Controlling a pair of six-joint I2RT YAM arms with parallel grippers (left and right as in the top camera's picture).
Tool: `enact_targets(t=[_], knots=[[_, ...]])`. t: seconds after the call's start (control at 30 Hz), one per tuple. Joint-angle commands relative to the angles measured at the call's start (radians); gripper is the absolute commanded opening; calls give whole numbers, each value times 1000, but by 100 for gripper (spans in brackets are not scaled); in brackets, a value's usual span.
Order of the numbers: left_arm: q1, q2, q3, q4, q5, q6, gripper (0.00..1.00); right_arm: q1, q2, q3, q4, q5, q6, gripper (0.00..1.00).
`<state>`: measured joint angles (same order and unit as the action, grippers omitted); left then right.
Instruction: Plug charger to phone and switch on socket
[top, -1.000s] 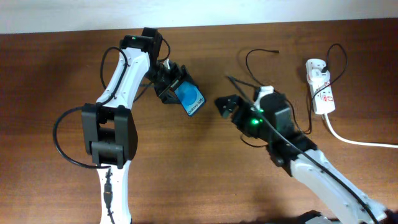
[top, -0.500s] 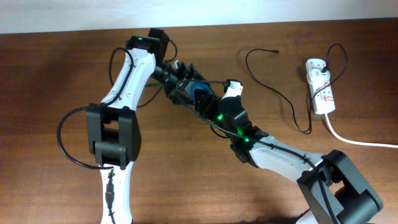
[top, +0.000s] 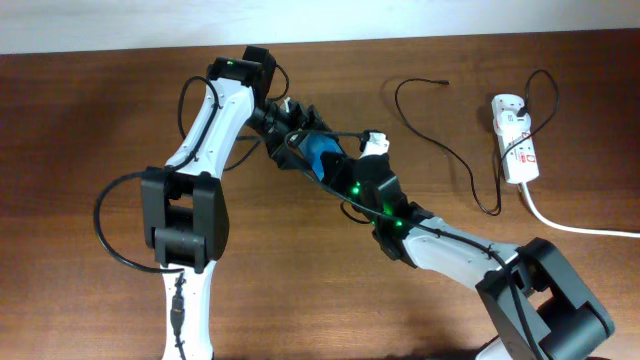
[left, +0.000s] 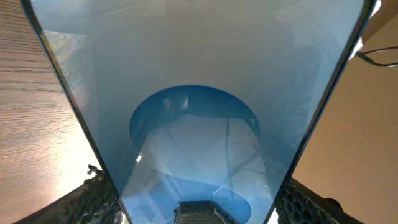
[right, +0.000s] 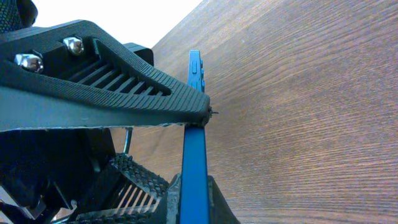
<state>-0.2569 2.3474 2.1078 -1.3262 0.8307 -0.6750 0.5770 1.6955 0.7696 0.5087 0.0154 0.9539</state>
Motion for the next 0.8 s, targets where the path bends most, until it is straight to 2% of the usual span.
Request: enact_targets(t=[0.0, 0.07, 0.13, 0.17, 0.2, 0.27, 0.33, 0.37, 0.43, 0.53, 0.57, 0.6, 0.63, 0.67, 0.73, 0.77], knots=[[7, -8, 21, 44, 11, 45, 99, -48, -18, 22, 40, -106, 63, 4], [105, -8, 48, 172, 26, 101, 99, -110, -18, 23, 50, -127, 126, 4], [214, -11, 130, 145, 26, 224, 99, -143, -19, 34, 50, -132, 172, 4], [285, -15, 199, 79, 26, 296, 99, -160, -26, 35, 49, -149, 210, 4], [369, -35, 285, -50, 26, 447, 99, -167, -37, 35, 50, -183, 215, 4], [468, -107, 353, -203, 43, 637, 99, -167, -76, 35, 43, -208, 213, 4], [599, -253, 356, -312, 198, 835, 99, -166, -163, 35, -62, -214, 203, 4], [650, -327, 354, -362, 201, 900, 99, -165, -208, 35, -121, -215, 203, 4], [703, -512, 331, -362, 152, 943, 99, -165, -330, 35, -239, -214, 134, 4], [705, -727, 304, -362, 116, 942, 99, -164, -478, 35, -453, -214, 134, 4], [705, -787, 252, -362, 113, 944, 99, -164, -509, 35, -514, -214, 98, 4], [705, -867, 155, -355, 111, 1010, 99, -164, -529, 35, -551, -214, 90, 4], [705, -977, -42, -241, 92, 1038, 99, -164, -543, 35, -566, -215, 90, 4], [705, -1056, -244, -67, 89, 974, 99, -164, -545, 35, -565, -214, 90, 4], [703, -1147, -784, 537, 89, 499, 99, -164, -525, 35, -564, -192, 102, 4], [691, -1132, -927, 700, 90, 327, 99, -164, -509, 35, -556, -183, 101, 4]])
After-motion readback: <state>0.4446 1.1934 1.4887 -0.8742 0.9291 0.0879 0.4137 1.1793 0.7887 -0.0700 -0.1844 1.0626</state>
